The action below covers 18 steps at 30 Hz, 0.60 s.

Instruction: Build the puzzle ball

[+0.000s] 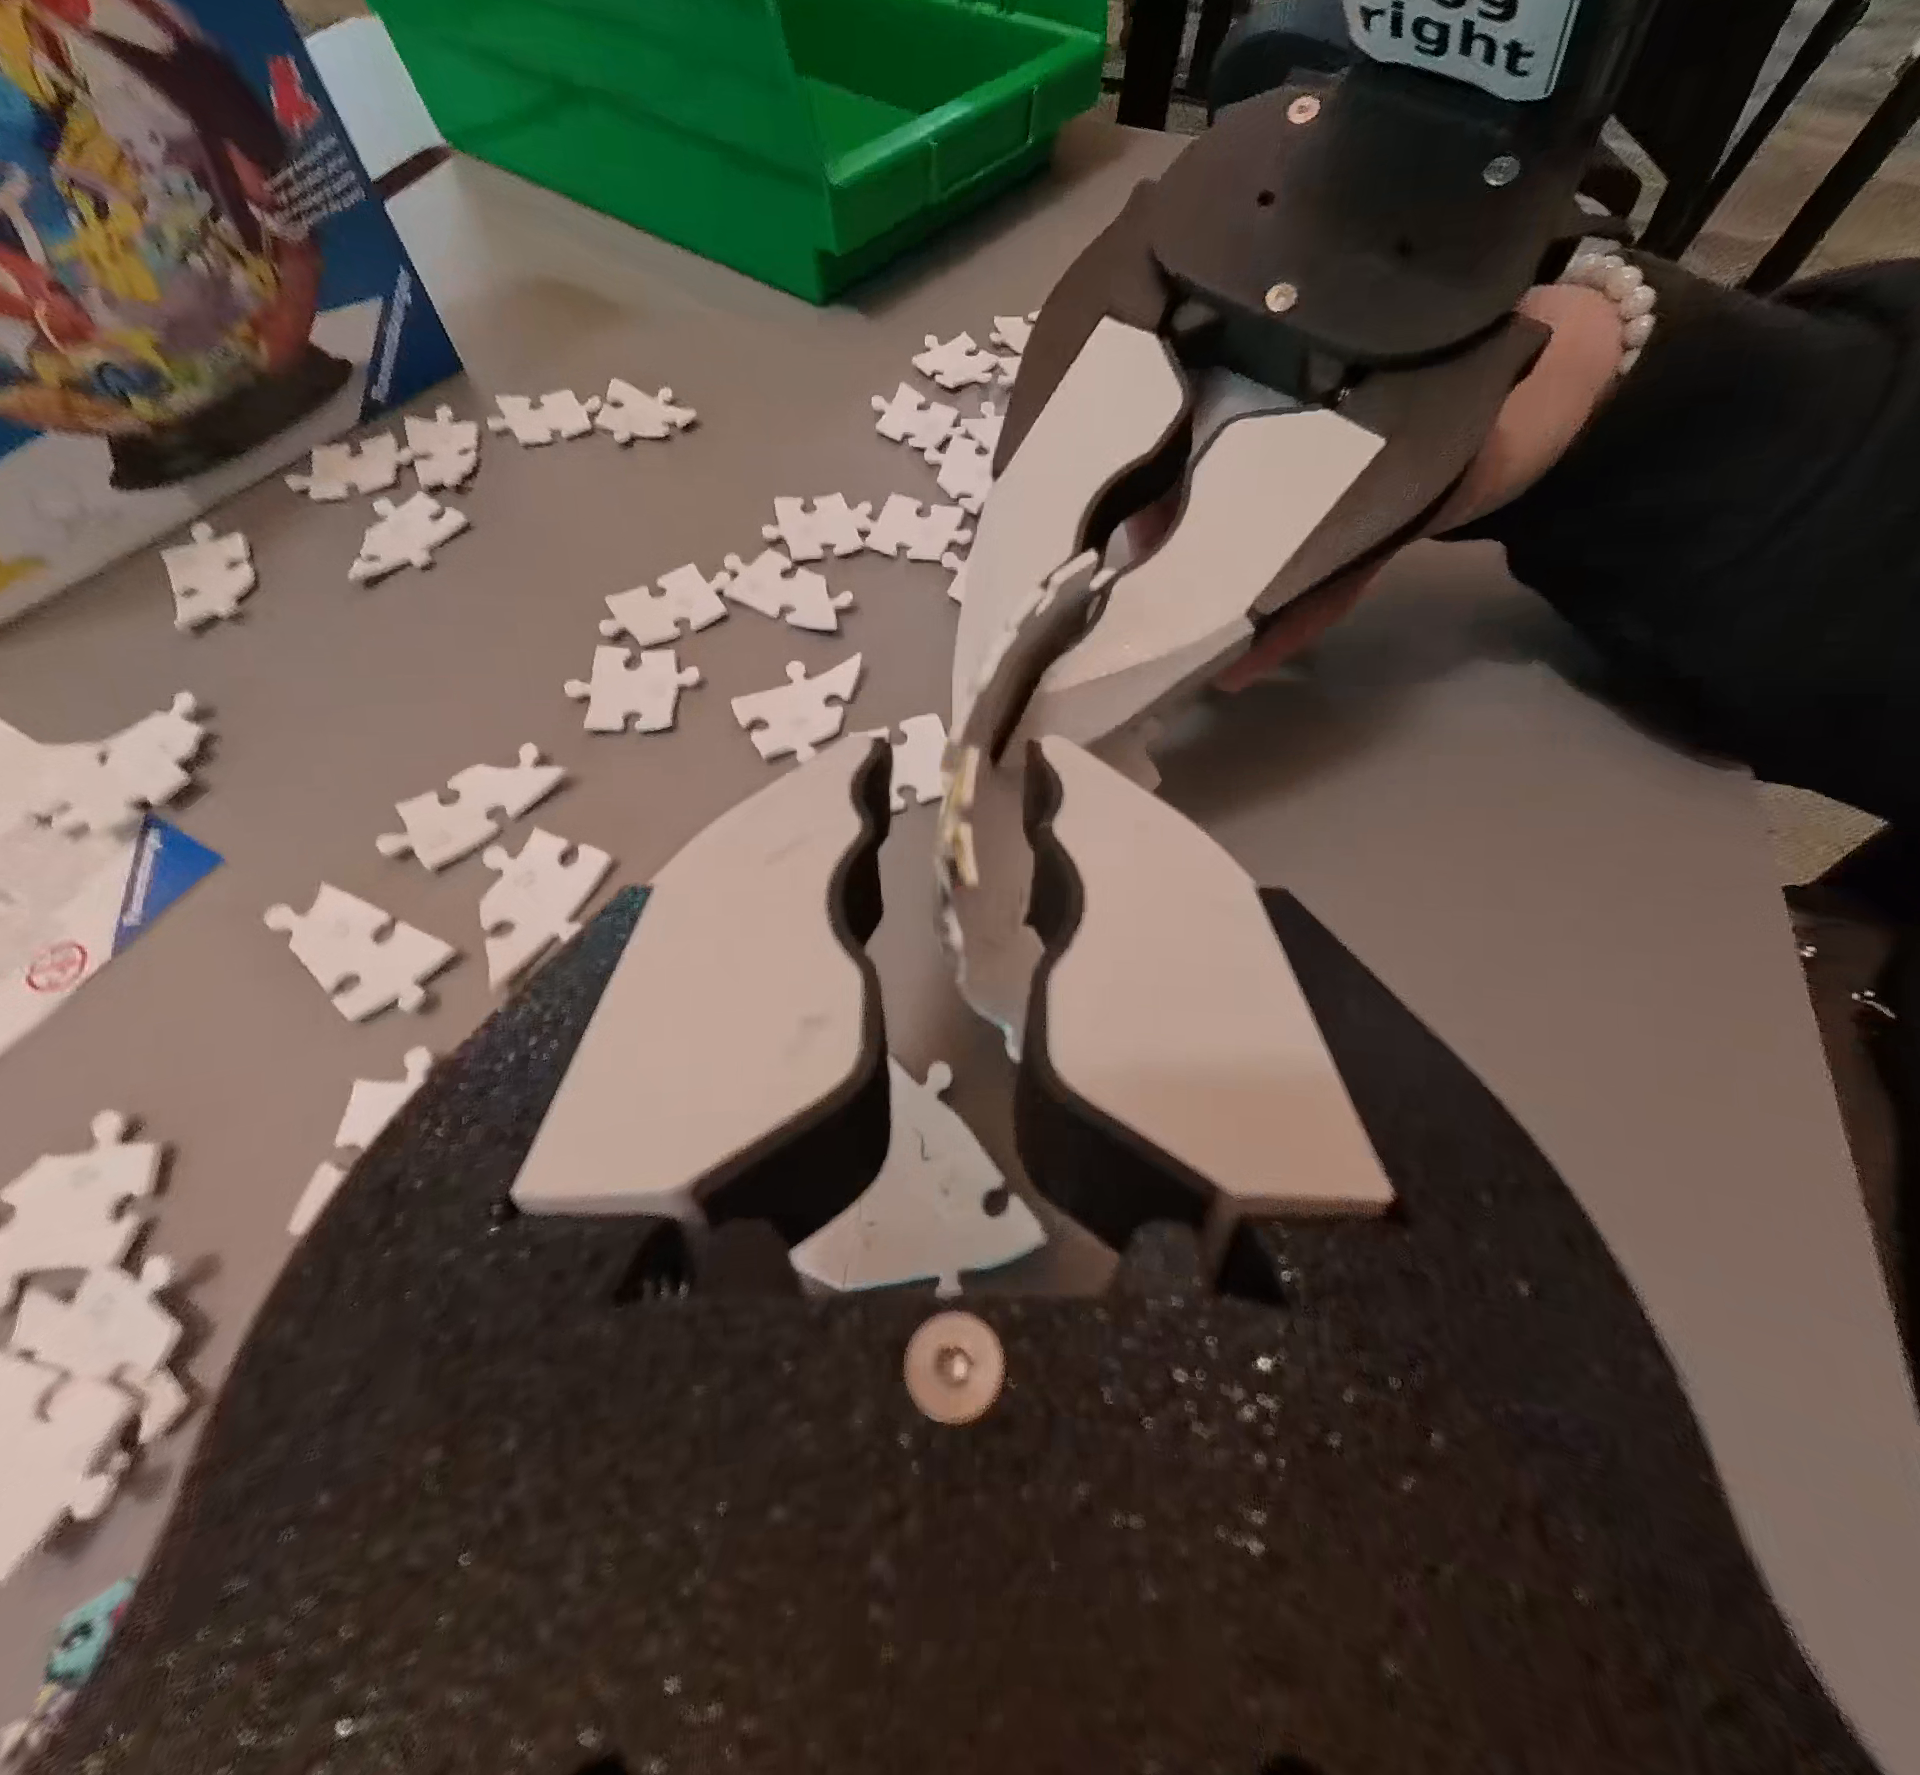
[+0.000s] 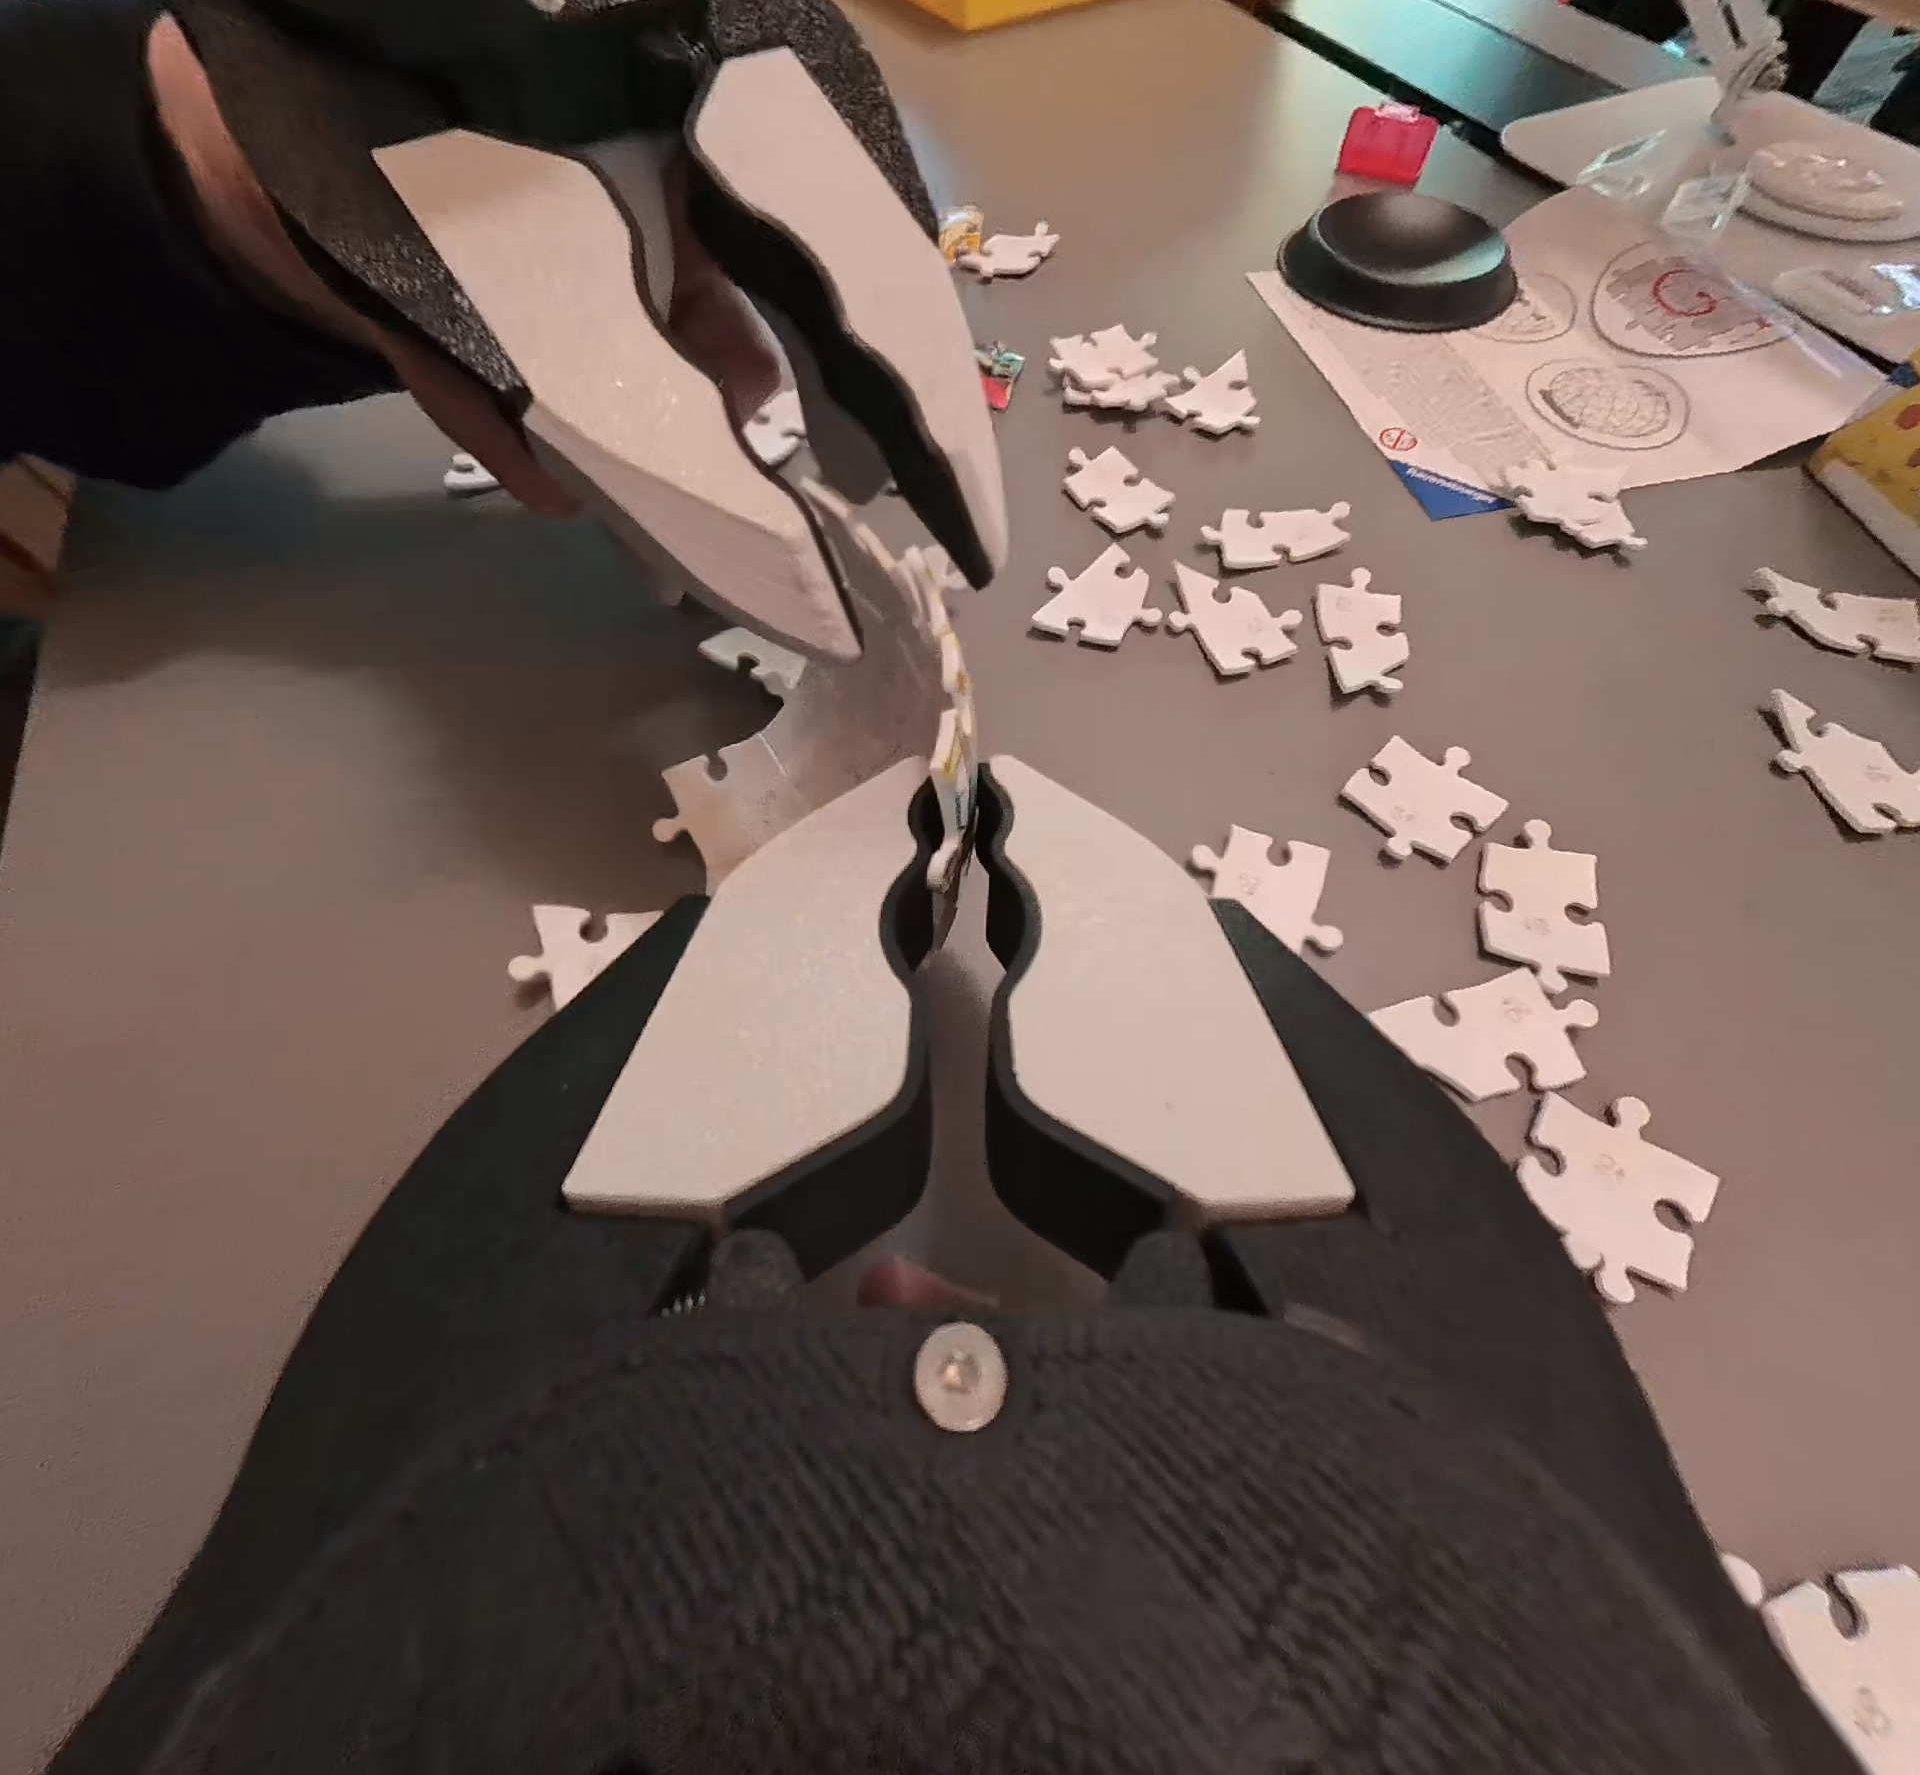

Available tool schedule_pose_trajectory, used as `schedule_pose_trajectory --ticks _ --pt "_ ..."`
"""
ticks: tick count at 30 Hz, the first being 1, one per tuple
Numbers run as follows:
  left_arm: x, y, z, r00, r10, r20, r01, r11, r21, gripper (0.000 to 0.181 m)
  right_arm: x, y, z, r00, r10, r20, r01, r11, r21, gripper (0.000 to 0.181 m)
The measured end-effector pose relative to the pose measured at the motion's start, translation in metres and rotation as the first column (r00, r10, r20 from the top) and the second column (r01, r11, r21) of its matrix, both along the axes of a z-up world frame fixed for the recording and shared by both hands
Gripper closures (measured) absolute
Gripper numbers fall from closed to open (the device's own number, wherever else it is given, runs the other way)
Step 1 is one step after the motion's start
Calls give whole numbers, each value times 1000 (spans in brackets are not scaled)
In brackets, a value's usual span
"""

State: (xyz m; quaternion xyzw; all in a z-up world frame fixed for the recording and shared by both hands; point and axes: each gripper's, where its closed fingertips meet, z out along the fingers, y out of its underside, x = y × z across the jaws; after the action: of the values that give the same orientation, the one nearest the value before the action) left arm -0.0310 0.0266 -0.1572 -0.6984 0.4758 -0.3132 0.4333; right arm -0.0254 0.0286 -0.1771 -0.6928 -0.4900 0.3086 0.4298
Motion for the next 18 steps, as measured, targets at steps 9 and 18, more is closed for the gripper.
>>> schedule_pose_trajectory --ticks 9,18 --pt "3 0 -7 999 -44 -20 43 999 -20 176 -1 -1 2 1000 17 -18 -17 1000 19 177" --pt "3 3 -9 999 -43 27 45 996 -74 176 -1 2 1 1000 6 11 -6 998 68 176"
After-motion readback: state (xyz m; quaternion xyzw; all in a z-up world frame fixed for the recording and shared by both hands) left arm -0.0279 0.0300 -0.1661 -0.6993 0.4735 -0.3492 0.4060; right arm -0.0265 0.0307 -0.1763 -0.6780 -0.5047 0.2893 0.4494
